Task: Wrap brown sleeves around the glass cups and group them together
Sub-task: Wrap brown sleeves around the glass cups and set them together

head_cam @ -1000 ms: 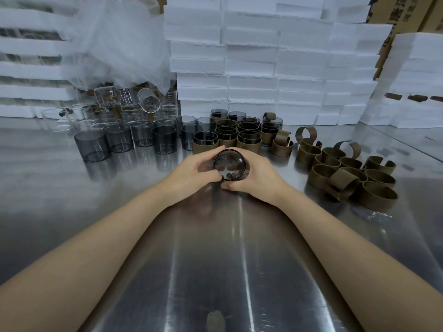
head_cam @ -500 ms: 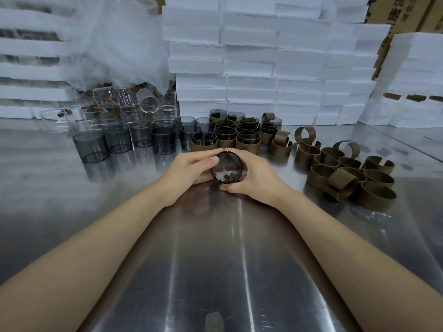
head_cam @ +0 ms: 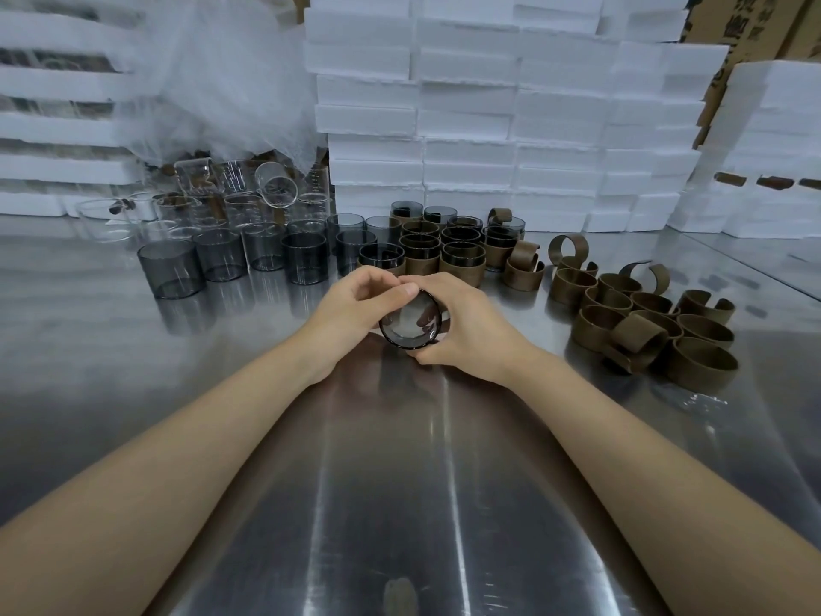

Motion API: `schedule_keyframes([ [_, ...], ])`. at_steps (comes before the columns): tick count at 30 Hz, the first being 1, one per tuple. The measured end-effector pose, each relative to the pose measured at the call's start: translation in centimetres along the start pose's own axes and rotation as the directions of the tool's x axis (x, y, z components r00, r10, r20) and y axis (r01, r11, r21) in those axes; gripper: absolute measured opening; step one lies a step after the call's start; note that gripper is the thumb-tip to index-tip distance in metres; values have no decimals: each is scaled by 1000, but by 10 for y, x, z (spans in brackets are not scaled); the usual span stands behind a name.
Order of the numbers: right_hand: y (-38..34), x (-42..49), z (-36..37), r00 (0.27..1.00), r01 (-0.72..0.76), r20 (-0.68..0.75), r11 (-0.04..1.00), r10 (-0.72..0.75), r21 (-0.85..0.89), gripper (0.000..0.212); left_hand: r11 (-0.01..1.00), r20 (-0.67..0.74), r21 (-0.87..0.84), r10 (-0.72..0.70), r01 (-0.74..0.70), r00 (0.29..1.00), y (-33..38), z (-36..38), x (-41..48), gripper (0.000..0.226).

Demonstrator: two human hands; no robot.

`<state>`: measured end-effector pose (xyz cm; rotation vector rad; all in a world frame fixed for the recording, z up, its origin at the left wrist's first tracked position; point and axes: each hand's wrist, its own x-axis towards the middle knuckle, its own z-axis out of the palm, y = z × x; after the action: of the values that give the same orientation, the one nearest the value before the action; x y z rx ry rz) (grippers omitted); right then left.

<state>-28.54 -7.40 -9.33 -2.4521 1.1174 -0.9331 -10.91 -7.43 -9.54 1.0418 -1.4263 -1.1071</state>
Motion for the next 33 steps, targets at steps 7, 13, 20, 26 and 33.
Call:
schedule_keyframes([
  [7, 0, 2, 3, 999, -15, 40, 999, 17, -31, 87, 998, -31, 68, 18, -16, 999, 1, 7, -3, 36],
  [13, 1, 4, 3, 998, -35, 46, 999, 36, -28, 93, 975, 2, 207, 88, -86, 996, -1, 9, -6, 55],
  [20, 0, 1, 1, 1000, -3, -7, 1000, 3, 26, 73, 929, 114, 317, 161, -190, 980, -7, 6, -4, 55],
  [26, 1, 2, 0, 999, -15, -33, 999, 16, 37, 69, 911, 181, 359, 145, -203, 973, -7, 0, -4, 59],
  [33, 2, 3, -1, 997, -49, -62, 995, 55, 83, 66, 904, 229, 367, 138, -217, 963, -2, -7, -5, 60],
])
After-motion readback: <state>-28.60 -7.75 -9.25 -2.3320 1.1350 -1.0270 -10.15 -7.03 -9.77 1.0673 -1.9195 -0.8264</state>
